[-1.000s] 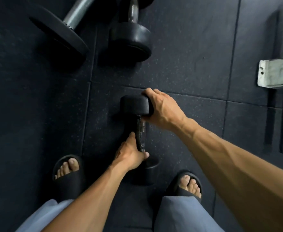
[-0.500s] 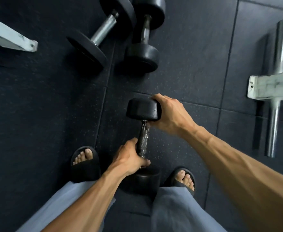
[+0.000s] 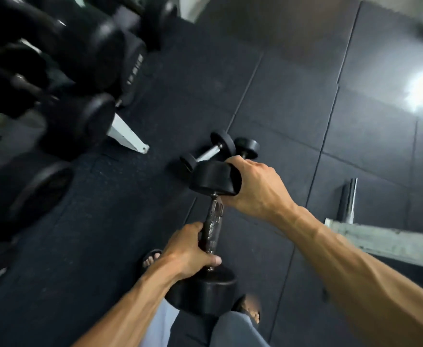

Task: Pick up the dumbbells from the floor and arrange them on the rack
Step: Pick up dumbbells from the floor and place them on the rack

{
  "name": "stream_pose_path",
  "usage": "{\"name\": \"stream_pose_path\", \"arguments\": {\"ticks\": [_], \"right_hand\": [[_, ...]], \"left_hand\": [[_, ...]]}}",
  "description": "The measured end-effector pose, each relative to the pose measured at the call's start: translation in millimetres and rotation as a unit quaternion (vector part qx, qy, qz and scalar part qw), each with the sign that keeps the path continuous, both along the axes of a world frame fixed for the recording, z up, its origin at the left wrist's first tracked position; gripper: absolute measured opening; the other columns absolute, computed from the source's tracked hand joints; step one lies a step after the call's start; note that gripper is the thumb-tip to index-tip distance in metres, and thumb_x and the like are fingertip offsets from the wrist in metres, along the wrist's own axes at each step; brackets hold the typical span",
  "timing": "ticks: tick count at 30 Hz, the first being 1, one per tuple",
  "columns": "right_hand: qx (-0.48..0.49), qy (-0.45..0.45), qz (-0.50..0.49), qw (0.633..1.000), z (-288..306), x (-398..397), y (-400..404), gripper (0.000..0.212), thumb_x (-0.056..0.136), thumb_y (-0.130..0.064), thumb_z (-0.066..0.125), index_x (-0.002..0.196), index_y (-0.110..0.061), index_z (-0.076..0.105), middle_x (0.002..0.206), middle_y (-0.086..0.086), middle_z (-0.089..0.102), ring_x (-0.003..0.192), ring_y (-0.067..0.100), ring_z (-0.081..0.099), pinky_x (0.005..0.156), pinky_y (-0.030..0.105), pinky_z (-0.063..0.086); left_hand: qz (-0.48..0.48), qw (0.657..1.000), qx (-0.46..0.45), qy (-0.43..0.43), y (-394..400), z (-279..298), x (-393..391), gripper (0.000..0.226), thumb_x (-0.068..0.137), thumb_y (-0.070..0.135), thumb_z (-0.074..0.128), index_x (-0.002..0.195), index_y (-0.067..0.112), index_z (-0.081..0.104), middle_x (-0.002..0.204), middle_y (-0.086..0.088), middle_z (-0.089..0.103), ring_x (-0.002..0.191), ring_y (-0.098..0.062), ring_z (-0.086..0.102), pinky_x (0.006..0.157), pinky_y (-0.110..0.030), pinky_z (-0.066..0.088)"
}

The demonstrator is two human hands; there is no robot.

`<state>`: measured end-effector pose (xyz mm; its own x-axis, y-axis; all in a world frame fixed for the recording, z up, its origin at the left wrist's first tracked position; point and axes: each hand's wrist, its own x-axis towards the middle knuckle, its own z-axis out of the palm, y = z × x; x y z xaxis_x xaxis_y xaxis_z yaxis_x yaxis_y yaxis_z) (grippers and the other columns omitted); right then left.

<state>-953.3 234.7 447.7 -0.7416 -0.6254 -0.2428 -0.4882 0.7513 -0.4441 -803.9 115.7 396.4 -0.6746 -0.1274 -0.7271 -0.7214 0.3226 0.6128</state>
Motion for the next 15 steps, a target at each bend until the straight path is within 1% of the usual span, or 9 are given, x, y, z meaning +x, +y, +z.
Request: {"name": "stream_pose_path", "arguments": {"ticks": [2,4,6,9,12,13,15], "right_hand": [[-0.006,0.016,0.02,1.0,50,-6,-27,0.054,0.07,-0.046,0.074,0.118,-0.032,0.054,0.099,-0.009,0.065,0.092,0.021,0.062,0.077,0.033,0.05],[-0.019,0.035,0.034,0.999,96,-12,-54,0.051,0.07,-0.048,0.074,0.114,-0.035,0.053,0.094,-0.011,0.064,0.089,0.019,0.061,0.075,0.032,0.049],[-0.027,0.049,0.046,0.997,142,-16,-83,0.049,0.069,-0.048,0.074,0.111,-0.036,0.052,0.094,-0.013,0.063,0.088,0.018,0.062,0.076,0.033,0.05],[-0.028,0.079,0.064,0.994,196,-24,-119,0.052,0.068,-0.047,0.075,0.113,-0.035,0.054,0.097,-0.011,0.066,0.091,0.02,0.063,0.079,0.036,0.052],[-0.034,0.106,0.078,0.991,248,-29,-157,0.052,0.067,-0.047,0.075,0.112,-0.034,0.054,0.097,-0.01,0.066,0.092,0.02,0.063,0.08,0.037,0.052],[-0.035,0.112,0.087,0.989,261,-33,-169,0.052,0.067,-0.048,0.075,0.112,-0.034,0.054,0.098,-0.01,0.066,0.092,0.02,0.063,0.08,0.037,0.052],[-0.03,0.118,0.114,0.986,285,-43,-195,0.053,0.067,-0.049,0.075,0.114,-0.035,0.053,0.1,-0.01,0.066,0.093,0.02,0.063,0.079,0.038,0.052]], "left_hand": [[0.02,1.0,-0.01,0.016,-19,48,-2,0.043,0.051,0.033,0.086,0.085,0.027,0.061,0.079,0.011,0.069,0.075,-0.005,0.065,0.074,-0.025,0.052],[0.042,0.998,-0.014,0.039,-42,91,-6,0.04,0.056,0.028,0.087,0.087,0.026,0.061,0.083,0.012,0.068,0.078,-0.001,0.063,0.07,-0.019,0.047],[0.058,0.996,-0.014,0.06,-68,132,-9,0.043,0.057,0.03,0.087,0.09,0.027,0.061,0.087,0.011,0.067,0.081,-0.003,0.063,0.071,-0.019,0.045],[0.07,0.994,-0.014,0.086,-98,176,-20,0.052,0.057,0.03,0.088,0.1,0.024,0.06,0.093,0.01,0.066,0.087,-0.007,0.063,0.078,-0.023,0.048],[0.09,0.99,-0.023,0.107,-131,218,-29,0.053,0.057,0.028,0.088,0.101,0.022,0.06,0.096,0.007,0.066,0.09,-0.011,0.063,0.084,-0.029,0.051],[0.094,0.989,-0.024,0.114,-141,230,-33,0.052,0.057,0.026,0.088,0.101,0.021,0.059,0.096,0.006,0.066,0.09,-0.012,0.063,0.085,-0.03,0.051],[0.113,0.986,-0.017,0.125,-158,251,-41,0.05,0.06,0.022,0.088,0.099,0.021,0.057,0.094,0.007,0.064,0.088,-0.011,0.061,0.08,-0.024,0.048]]}}
